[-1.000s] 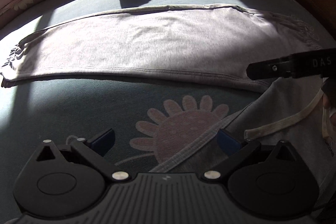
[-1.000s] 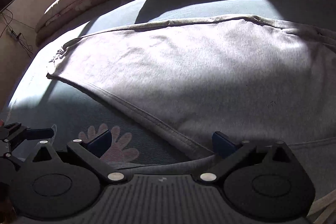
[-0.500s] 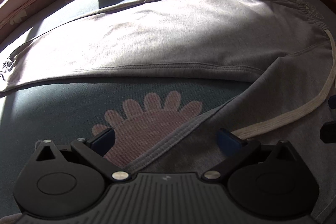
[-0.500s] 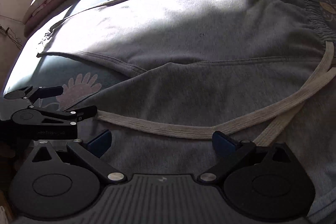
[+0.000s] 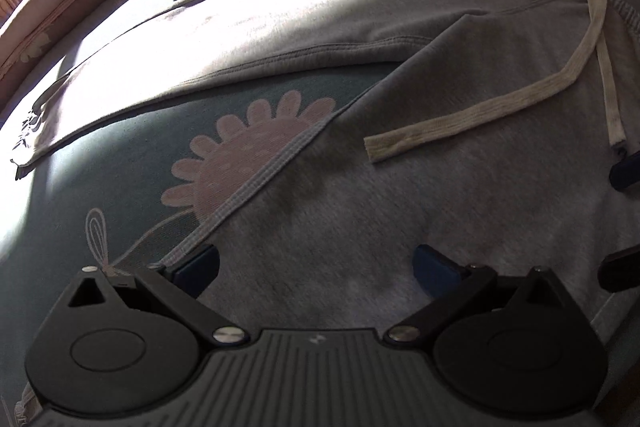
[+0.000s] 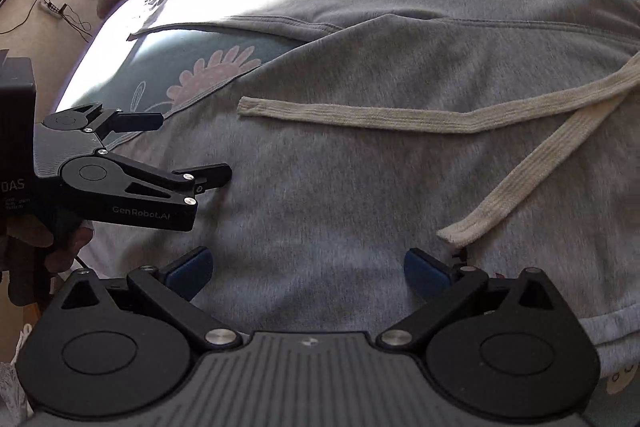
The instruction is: Fold clothes
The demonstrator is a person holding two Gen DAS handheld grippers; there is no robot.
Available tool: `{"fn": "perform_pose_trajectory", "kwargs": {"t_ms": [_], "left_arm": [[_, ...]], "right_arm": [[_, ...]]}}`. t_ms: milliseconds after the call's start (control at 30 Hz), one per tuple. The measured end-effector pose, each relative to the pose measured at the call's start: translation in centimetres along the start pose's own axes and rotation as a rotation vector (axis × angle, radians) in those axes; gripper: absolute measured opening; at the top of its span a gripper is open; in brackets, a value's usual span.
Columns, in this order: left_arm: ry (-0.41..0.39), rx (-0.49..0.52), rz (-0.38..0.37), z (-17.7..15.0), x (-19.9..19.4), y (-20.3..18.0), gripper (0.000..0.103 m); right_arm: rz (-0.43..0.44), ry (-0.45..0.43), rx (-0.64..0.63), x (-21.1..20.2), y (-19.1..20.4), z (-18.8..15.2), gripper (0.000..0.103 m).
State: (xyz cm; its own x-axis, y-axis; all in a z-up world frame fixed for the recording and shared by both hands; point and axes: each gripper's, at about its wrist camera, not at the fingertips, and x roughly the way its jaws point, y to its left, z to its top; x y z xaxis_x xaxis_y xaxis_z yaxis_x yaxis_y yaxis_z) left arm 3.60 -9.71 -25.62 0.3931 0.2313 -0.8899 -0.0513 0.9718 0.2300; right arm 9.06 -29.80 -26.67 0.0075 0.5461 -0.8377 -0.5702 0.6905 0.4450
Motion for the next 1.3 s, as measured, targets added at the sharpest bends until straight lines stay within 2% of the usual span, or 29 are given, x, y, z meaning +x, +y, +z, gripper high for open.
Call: {"fn": "perform_pose_trajectory", "kwargs": {"t_ms": [67,133,300,400,500,600,700,833,900,967,1033,1067,1167,1300], "left_arm": [[0.019,-0.036,0.008,-0.9,-0.9,0.4,0.102],[-0.004,-0.055,0.017,-1.6,-1.9,0.4,0.102],[-0.049,-0.056,0.033,-3.6,-3.5,-0.7,0.102],[-0.087,-0.05,-0.003,-4.9,-4.3,-1.4,0.102],[-0.101,-0.062,-0.041,-6.0,-4.8,-2.0,0.102],[-0.131,-0.076,-0.107,-6.3,-5.3,-2.6,0.102],[-0.178,-0.066,-0.128,-6.1,-5.3,-3.4,0.102],[-0.105,-0.133,-0.206,-6.9,-4.1,-3.1,0.102],[0.0,-0.177,-0.266,-8.1,-3.2,-3.0,0.102],[0.011,-0.137,-0.266,-9.4,-3.8,-3.5,0.102],[0.037,-0.083,-0.295,-10.0,-4.4,-3.9,0.102],[0.04,-0.079,-0.312,-10.0,-4.7,-3.8,0.102],[-0.019,-0.056,-0.299,-9.5,-5.4,-2.4,0.102],[-0.053,0.025,-0.273,-9.0,-4.9,-1.0,0.102]], "right_arm": [[0.0,0.017,-0.009,-0.2,0.0,0.0,0.103],[-0.006,0.025,-0.021,-0.4,0.2,0.2,0.103],[0.0,-0.032,-0.163,-0.7,2.5,1.0,0.103],[-0.023,-0.009,-0.279,0.5,3.6,0.4,0.103],[-0.086,0.036,-0.36,1.3,3.6,-1.0,0.103],[-0.142,0.037,-0.498,1.0,4.1,-2.3,0.103],[-0.177,0.006,-0.599,0.6,4.6,-2.6,0.103],[-0.216,0.01,-0.703,1.6,5.1,-2.4,0.103],[-0.18,0.059,-0.656,1.6,4.5,-2.5,0.103],[-0.183,0.086,-0.659,1.4,4.2,-3.5,0.103],[-0.189,0.127,-0.732,1.2,4.6,-4.8,0.103],[-0.183,0.138,-0.754,1.0,4.9,-5.1,0.103],[-0.112,0.125,-0.79,0.3,6.1,-5.3,0.103],[-0.027,0.059,-0.961,1.1,9.0,-5.8,0.103]]}}
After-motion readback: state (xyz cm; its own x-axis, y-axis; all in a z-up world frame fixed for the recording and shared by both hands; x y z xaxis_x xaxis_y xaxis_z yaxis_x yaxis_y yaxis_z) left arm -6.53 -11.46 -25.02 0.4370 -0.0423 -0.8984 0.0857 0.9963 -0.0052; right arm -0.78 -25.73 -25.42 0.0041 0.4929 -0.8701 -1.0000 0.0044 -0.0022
